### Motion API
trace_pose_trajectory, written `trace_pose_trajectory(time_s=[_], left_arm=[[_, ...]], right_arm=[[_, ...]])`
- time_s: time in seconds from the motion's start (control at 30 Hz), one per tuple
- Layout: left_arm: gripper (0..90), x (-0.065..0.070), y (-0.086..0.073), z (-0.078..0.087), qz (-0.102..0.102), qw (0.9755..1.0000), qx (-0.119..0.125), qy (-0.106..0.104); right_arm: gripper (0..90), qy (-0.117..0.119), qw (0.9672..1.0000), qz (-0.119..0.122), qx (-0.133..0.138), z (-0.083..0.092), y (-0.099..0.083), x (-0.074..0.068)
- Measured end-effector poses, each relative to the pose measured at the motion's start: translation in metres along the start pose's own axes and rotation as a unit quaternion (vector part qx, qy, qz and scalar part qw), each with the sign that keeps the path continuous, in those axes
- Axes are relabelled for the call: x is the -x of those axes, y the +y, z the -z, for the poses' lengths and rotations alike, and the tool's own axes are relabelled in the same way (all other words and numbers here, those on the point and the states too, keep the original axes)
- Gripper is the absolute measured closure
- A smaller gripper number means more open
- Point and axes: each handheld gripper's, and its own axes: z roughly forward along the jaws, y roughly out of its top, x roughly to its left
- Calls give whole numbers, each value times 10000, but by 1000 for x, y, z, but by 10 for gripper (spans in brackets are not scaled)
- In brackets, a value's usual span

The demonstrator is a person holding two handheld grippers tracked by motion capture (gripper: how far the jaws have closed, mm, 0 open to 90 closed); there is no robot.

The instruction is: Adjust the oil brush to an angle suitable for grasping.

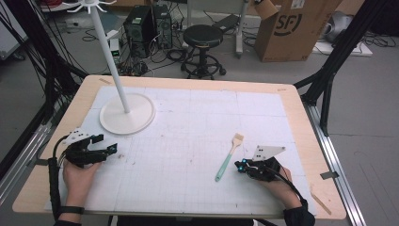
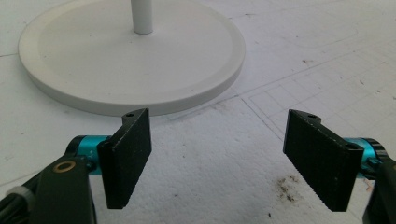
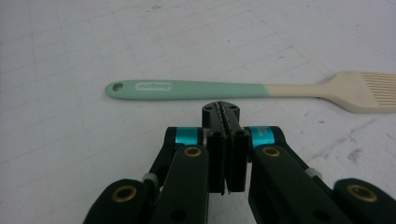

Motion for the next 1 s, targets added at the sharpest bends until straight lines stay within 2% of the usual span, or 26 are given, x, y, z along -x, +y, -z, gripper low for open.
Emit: trace_pose_trajectory(time_s=[0.3, 0.4, 0.47, 0.8, 1.0], left_arm=[[242, 0, 0, 0, 10, 10000, 7, -6], [242, 0, 0, 0, 3, 10000, 1, 3], [243, 0, 0, 0, 6, 10000, 3, -1], [242, 0, 0, 0, 17, 10000, 3, 10], [243, 0, 0, 0, 17, 10000, 0, 6]], right_arm=[[899, 272, 9991, 258, -171, -18, 12, -11], [899, 351, 9982, 373, -327, -26, 16, -18], [899, 373, 9982, 361, -306, -28, 18, -19], [899, 331, 9984, 372, -281, -46, 32, -18], [899, 254, 9984, 378, -331, -64, 47, -15]])
